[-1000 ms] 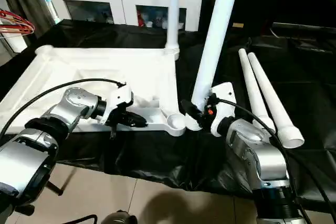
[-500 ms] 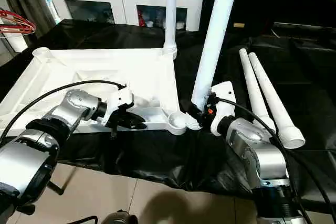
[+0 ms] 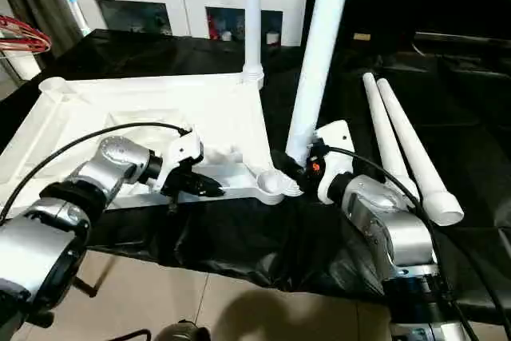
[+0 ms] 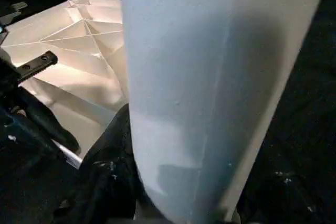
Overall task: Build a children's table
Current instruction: Insert table leg to table base
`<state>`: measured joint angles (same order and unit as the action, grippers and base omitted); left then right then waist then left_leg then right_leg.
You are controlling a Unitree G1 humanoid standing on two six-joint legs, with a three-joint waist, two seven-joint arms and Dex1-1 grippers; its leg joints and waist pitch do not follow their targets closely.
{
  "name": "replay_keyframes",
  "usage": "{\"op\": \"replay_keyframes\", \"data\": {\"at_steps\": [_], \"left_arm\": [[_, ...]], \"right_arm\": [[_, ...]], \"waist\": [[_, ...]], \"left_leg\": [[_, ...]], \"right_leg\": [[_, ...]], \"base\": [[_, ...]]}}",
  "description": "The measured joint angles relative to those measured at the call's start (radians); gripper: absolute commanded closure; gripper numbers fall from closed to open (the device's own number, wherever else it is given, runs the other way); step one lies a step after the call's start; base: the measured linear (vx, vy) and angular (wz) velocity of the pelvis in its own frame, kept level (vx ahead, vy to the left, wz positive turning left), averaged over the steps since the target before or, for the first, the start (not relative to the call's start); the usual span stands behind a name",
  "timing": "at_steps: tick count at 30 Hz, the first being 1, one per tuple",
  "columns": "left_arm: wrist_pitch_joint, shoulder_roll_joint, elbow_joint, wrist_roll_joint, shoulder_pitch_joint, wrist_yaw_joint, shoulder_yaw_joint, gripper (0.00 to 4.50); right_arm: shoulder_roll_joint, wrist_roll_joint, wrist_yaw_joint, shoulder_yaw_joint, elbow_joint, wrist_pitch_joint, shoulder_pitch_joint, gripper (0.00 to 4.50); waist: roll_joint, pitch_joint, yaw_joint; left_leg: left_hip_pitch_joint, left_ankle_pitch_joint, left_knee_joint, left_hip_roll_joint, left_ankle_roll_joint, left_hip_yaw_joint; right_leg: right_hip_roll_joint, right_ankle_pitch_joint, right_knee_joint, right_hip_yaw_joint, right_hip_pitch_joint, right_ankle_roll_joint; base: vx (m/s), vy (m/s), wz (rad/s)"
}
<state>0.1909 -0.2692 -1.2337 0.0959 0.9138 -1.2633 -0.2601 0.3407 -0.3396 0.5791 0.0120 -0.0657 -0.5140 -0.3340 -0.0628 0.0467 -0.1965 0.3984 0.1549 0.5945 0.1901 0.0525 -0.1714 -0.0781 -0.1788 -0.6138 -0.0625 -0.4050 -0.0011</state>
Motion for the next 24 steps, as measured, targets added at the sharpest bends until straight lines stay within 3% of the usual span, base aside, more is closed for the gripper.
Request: {"op": "replay_keyframes", "data": {"at_steps": [6, 14, 19, 24], "left_arm": [[-0.012, 0.018, 0.094, 0.014, -0.058, 0.07, 0.001, 4.5], [-0.128, 0.028, 0.252, -0.003, -0.131, 0.076, 0.005, 4.5], [-0.231, 0.005, 0.431, -0.009, -0.206, 0.034, -0.01, 4.5], [-0.295, -0.004, 0.486, -0.012, -0.217, 0.028, -0.014, 4.5]], "right_arm": [[0.011, 0.0, 0.042, 0.034, -0.019, -0.022, -0.022, 2.6], [0.013, 0.022, 0.064, 0.042, -0.067, -0.01, -0.055, 2.6], [0.0, 0.028, 0.078, 0.058, -0.118, 0.016, -0.083, 2.6], [-0.006, 0.028, 0.089, 0.058, -0.134, 0.019, -0.093, 2.6]], "waist": [[-0.003, -0.002, -0.003], [0.002, -0.003, 0.001], [0.005, -0.004, 0.001], [0.005, -0.005, 0.002]], "left_leg": [[-0.009, 0.0, 0.0, 0.0, 0.0, -0.001], [-0.011, 0.0, -0.005, -0.003, 0.0, -0.005], [-0.011, 0.001, -0.011, -0.005, -0.002, -0.006], [-0.01, 0.002, -0.013, -0.005, -0.002, -0.007]], "right_leg": [[-0.001, -0.004, 0.0, 0.0, 0.009, 0.006], [-0.007, -0.004, 0.001, -0.001, 0.008, 0.007], [-0.008, -0.006, 0.002, -0.001, 0.006, 0.004], [-0.008, -0.007, 0.003, -0.002, 0.005, 0.004]], "base": [[0.0, 0.0, 0.0], [0.0, 0.0, 0.0], [0.0, 0.0, 0.0], [0.0, 0.0, 0.0]]}}
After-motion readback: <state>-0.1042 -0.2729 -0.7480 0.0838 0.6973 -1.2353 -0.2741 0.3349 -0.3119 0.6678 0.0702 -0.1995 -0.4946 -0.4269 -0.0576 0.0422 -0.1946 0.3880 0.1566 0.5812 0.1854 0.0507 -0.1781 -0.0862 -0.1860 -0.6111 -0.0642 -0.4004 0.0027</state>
